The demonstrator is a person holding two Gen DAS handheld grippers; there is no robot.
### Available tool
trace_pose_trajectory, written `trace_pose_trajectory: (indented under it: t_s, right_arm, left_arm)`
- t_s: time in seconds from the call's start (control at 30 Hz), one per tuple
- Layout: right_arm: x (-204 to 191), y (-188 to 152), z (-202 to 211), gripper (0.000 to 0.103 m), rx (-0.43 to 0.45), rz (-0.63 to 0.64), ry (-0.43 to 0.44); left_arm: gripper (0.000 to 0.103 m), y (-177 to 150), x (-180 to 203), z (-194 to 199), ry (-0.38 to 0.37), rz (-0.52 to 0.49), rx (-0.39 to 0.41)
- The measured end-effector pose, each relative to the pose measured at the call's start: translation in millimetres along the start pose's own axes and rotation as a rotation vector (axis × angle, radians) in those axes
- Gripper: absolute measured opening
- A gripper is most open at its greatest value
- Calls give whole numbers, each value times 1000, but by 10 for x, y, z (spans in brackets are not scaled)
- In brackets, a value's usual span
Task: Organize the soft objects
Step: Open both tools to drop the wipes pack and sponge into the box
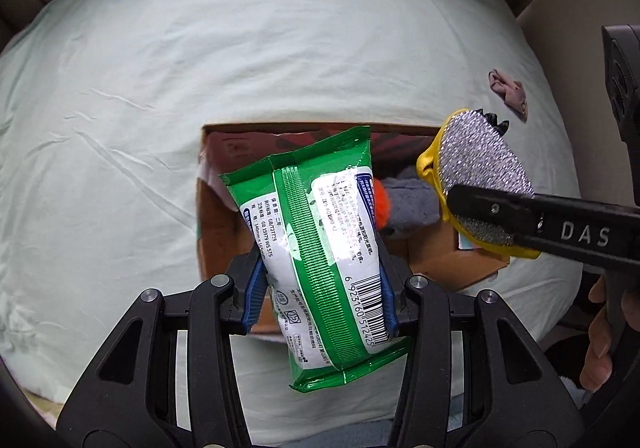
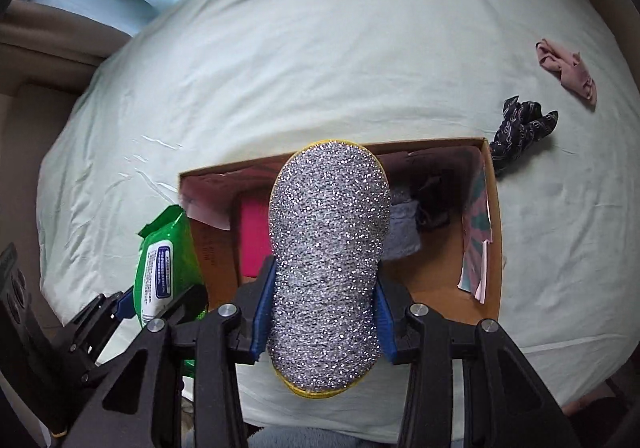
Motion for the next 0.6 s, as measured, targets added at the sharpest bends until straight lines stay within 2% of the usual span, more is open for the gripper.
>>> trace_pose_trajectory:
  t_s: [0.2, 0.37, 0.4, 0.43, 0.47, 0.5, 0.53, 0.6]
  right_arm:
    - [236, 49, -343, 40, -105, -64, 34]
    - [363, 53, -500, 42, -140, -117, 51]
    - [376, 55, -524, 52, -134, -130, 55]
    - [372, 57, -533, 66, -128, -138, 54]
    - [368, 64, -536, 76, -127, -144, 51]
    - [377, 66, -546, 93, -127, -151, 48]
    - [382, 64, -546, 98, -121, -155, 47]
    - [394, 63, -522, 98, -114, -148, 32]
  left_arm:
    - [42, 86, 172, -335, 24, -60, -71]
    - [43, 72, 158, -494, 53, -102, -93]
    - [56, 83, 149, -492, 60, -112, -84]
    - [72, 73, 147, -487, 65, -130, -80]
    - [103, 56, 139, -483, 67, -141, -85]
    - [103, 43, 129, -470, 64, -146, -87]
    - [103, 33, 116, -449, 54, -147, -81]
    - [103, 11, 64, -441, 51, -141, -94]
Point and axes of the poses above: each gripper's, at about its wrist camera, not at the fingertips, and z roughly against the way its jaws point, x to its right, y to its top, the point moved 7 cm from there along -z, roughly the way its jaws point, and after that the axes turned 15 degrees about z, right-handed, at the moved point
